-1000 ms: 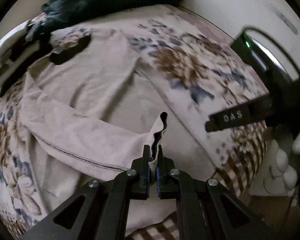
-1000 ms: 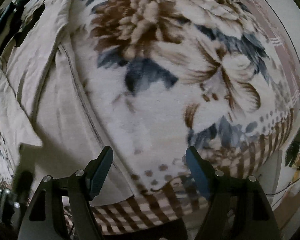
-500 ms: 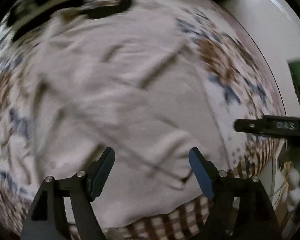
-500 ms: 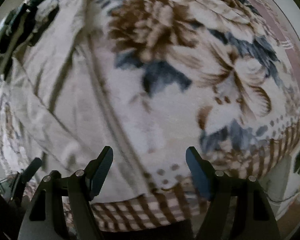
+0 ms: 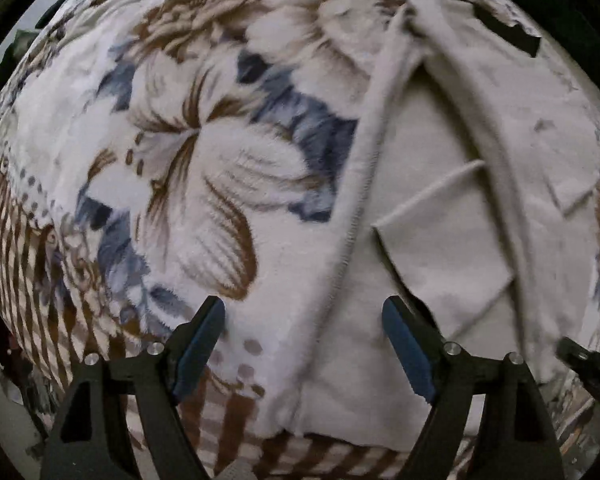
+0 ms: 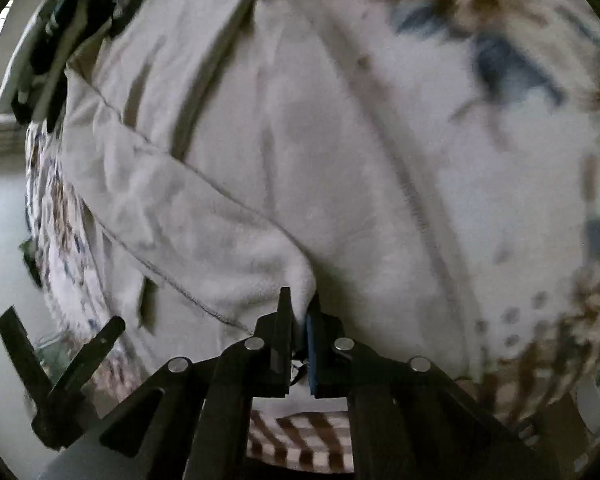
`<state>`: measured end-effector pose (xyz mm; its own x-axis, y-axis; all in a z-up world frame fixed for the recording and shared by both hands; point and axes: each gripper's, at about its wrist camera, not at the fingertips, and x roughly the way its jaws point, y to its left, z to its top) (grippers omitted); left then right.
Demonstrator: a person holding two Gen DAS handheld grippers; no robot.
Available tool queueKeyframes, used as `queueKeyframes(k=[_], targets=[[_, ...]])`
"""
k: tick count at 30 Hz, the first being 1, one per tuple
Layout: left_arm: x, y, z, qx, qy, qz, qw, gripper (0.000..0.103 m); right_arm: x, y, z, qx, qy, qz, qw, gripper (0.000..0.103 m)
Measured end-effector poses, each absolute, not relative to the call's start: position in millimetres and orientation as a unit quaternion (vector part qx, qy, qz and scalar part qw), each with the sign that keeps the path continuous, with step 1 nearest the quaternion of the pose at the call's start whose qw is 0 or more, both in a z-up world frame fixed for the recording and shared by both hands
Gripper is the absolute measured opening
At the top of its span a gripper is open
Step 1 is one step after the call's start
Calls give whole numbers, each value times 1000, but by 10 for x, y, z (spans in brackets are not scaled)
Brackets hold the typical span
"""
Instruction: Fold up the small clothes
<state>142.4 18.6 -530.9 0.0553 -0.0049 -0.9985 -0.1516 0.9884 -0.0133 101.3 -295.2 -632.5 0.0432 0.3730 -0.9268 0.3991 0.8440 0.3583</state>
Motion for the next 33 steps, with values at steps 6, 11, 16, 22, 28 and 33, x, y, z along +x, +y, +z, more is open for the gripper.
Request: queueKeyframes(k=[6, 11, 16, 22, 28, 33], targets=[[1377, 67, -5379, -60, 687, 37, 724, 80, 817, -3195, -6183, 199, 701, -26, 684, 6], [1237, -114, -5322, -46, 688, 12, 725, 80, 743, -3412, -6098, 233, 711, 12, 663, 46], [1044, -68, -5425, -52, 709, 2, 703, 80, 513, -3856, -6048, 273, 706, -35, 652, 51], [903, 54, -5495, -93, 712, -25, 695, 80, 164, -3984, -6447, 329, 731, -34, 597, 51], [744, 254, -5468, -134, 703, -49, 696, 4, -4, -4010, -6493, 358, 709, -30, 607, 12], [730, 454, -5261, -192, 701, -57, 685, 3, 10, -4030, -6346, 376, 703, -12, 604, 8]])
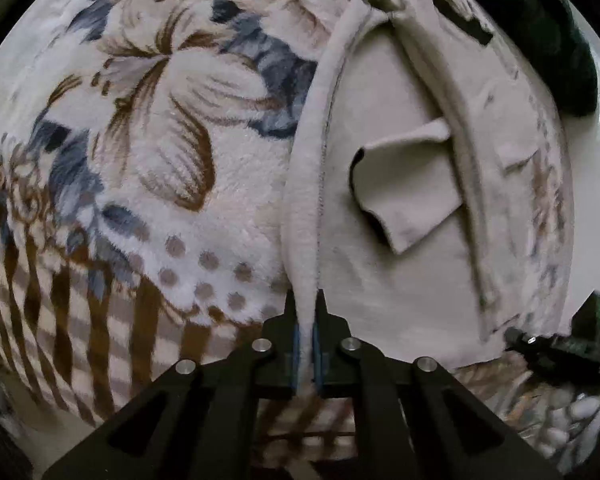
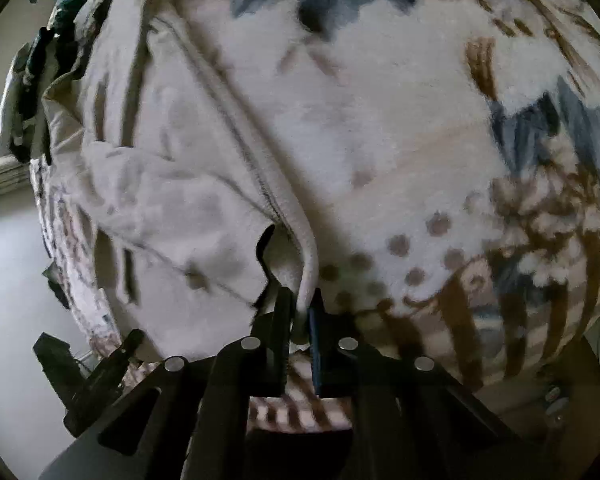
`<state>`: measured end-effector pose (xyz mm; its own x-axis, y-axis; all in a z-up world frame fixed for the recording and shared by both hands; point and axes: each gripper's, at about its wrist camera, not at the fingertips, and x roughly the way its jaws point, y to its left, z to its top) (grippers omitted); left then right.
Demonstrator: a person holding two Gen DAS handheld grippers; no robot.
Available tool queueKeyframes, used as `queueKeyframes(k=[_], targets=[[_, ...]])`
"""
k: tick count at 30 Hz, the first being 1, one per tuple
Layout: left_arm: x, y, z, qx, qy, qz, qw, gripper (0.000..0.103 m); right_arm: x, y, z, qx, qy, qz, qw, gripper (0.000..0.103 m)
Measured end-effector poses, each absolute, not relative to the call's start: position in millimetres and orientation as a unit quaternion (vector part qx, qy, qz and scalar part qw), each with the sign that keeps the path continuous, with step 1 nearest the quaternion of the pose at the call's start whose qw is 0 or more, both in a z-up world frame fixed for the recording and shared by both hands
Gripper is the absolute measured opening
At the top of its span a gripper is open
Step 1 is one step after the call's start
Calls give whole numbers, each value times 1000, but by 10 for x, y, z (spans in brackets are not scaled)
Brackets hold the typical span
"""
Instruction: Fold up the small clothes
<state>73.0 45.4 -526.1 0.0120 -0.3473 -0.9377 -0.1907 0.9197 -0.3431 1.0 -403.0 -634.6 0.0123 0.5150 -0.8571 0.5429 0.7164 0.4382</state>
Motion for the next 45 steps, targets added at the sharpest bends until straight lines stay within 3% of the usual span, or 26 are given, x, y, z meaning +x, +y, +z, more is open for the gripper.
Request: queueKeyframes(k=[7, 15, 18, 19, 20, 22, 23, 24, 28, 32, 34, 35, 36, 45], targets=[[1141, 950, -4996, -352, 672, -39, 650, 3, 352, -4091, -5791, 404, 672, 31, 620, 7], [2229, 888, -5074, -436, 615, -47, 655, 3, 1456, -4431, -5600, 416, 609, 26, 675, 4], [2602, 908, -5283, -462, 605, -54, 646, 9, 1886, -4550, -5731, 437, 590, 17, 679, 5], [2674, 939, -5325, -470, 603, -49, 643, 20, 1981, -4570, -5768, 438, 590, 11, 678, 5], [2718, 987, -5323, -474, 598, -46, 644, 27, 2058, -4584, -5753, 433, 589, 11, 682, 7], [2668, 1084, -5258, -475, 582, -43, 659, 51, 2082, -4580, -5653, 407, 583, 16, 703, 24], [2629, 1124, -5221, -470, 578, -40, 666, 52, 2076, -4540, -5589, 383, 585, 17, 714, 44], [2571, 1164, -5178, -460, 576, -36, 675, 53, 2056, -4479, -5538, 360, 586, 20, 726, 50], [2467, 1052, -5121, -357, 603, -35, 713, 53, 1971, -4297, -5547, 292, 600, 25, 745, 50], [2551, 666, -5151, -254, 625, -66, 735, 53, 2014, -4274, -5741, 292, 614, 25, 733, 50], [2631, 483, -5187, -218, 624, -76, 747, 42, 2098, -4208, -5832, 288, 622, 26, 728, 46], [2646, 428, -5182, -207, 617, -79, 756, 27, 2120, -4183, -5832, 289, 618, 27, 731, 24], [2641, 386, -5182, -192, 615, -77, 761, 2, 2150, -4144, -5848, 283, 617, 28, 734, 5], [2726, 513, -5364, -197, 622, -38, 757, 2, 2199, -4038, -5521, 221, 570, -8, 791, 2]])
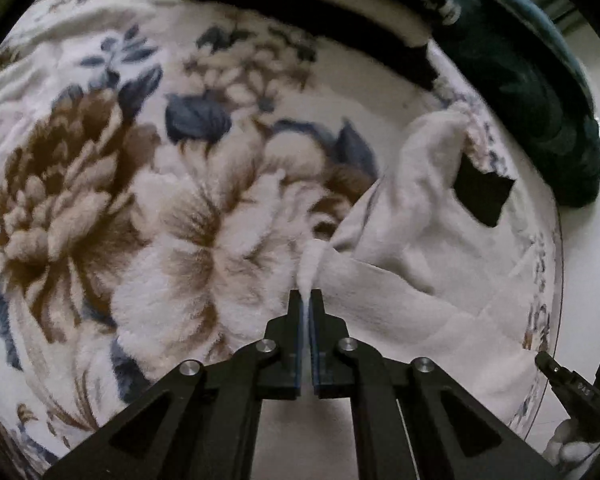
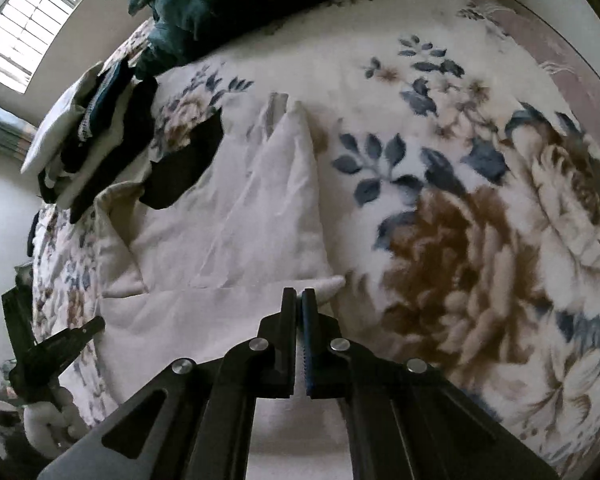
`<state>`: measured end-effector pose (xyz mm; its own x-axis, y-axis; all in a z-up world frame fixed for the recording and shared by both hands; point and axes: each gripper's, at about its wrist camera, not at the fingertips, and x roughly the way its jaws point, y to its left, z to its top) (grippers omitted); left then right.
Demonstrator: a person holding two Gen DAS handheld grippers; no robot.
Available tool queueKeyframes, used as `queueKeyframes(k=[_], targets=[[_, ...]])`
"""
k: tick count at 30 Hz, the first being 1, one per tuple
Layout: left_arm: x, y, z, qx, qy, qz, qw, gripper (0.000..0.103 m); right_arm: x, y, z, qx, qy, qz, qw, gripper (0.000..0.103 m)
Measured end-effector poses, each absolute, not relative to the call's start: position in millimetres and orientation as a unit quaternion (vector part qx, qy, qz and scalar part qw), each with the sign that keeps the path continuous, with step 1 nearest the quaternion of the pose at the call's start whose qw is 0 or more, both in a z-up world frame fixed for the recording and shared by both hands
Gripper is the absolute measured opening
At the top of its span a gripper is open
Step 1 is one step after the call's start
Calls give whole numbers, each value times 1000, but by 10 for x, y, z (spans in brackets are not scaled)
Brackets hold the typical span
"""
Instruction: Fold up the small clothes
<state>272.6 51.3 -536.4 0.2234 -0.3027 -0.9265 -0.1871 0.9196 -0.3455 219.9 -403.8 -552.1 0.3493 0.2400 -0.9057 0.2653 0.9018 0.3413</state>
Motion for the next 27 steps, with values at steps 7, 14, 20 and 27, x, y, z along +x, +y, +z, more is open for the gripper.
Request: queueKeyframes(k=[7, 14, 20, 27], targets=[[2875, 581, -5107, -201, 638, -65, 741, 26, 2361, -4186, -5727, 259, 616, -12, 744, 7], [3571, 48, -4747, -123, 590, -132, 787, 57, 2882, -4273, -5507, 259, 596, -11, 760, 48], [4150, -224, -5254, -12, 626, -86, 775, 57, 3478, -4100, -5579, 246, 600, -6, 761, 48], [4256, 372, -5273, -150, 644, -61, 748, 57, 3814, -4008, -5732, 237, 617, -4, 750, 48]])
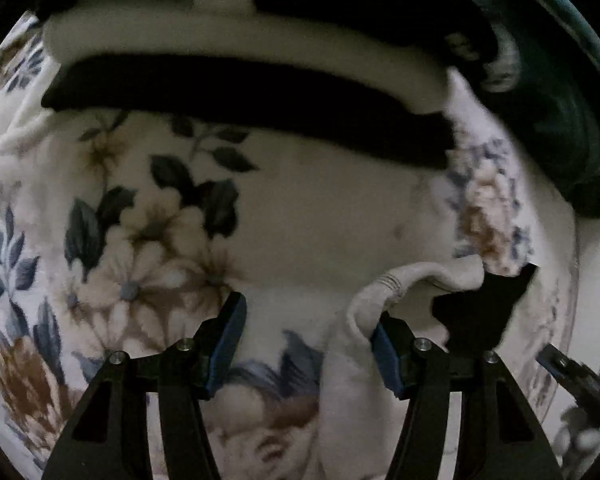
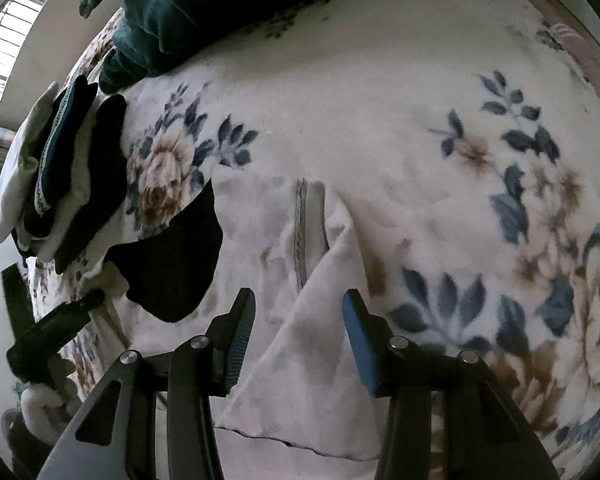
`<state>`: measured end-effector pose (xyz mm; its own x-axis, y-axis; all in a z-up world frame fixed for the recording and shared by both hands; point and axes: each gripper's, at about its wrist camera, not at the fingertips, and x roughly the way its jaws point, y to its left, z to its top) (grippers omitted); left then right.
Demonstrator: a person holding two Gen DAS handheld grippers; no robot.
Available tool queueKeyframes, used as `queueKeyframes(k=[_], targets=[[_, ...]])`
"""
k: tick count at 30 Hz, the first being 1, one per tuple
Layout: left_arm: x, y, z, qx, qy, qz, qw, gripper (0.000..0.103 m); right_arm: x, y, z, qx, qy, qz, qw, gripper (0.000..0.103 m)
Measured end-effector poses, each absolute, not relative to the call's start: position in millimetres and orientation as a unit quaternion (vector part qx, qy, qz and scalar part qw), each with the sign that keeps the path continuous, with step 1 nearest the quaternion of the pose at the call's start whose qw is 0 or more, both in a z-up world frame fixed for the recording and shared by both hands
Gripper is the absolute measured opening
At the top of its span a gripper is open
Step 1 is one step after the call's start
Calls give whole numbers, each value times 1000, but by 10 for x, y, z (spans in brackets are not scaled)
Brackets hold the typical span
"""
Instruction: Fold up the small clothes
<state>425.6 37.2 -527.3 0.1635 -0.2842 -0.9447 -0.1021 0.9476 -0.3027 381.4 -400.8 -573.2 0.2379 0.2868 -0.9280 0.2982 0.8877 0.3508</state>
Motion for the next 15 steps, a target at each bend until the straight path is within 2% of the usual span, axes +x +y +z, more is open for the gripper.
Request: queueKeyframes(k=[3, 6, 10, 15], targets=[[4230, 238, -5109, -133, 633, -99, 756, 57, 3889, -4022, -5745, 244, 618, 3, 748, 48], [4329, -102, -5082, -51, 626, -130, 767, 57, 4018, -4020, -5760, 234, 618, 14, 750, 48], [4511, -555, -5318, 31, 645, -171, 744, 57, 4275, -3918, -5828, 178, 632, 15, 754, 48], [4551, -672, -5481, 60, 643, -178, 743, 55, 4629, -3631, -6040, 111, 661, 51, 740, 60]])
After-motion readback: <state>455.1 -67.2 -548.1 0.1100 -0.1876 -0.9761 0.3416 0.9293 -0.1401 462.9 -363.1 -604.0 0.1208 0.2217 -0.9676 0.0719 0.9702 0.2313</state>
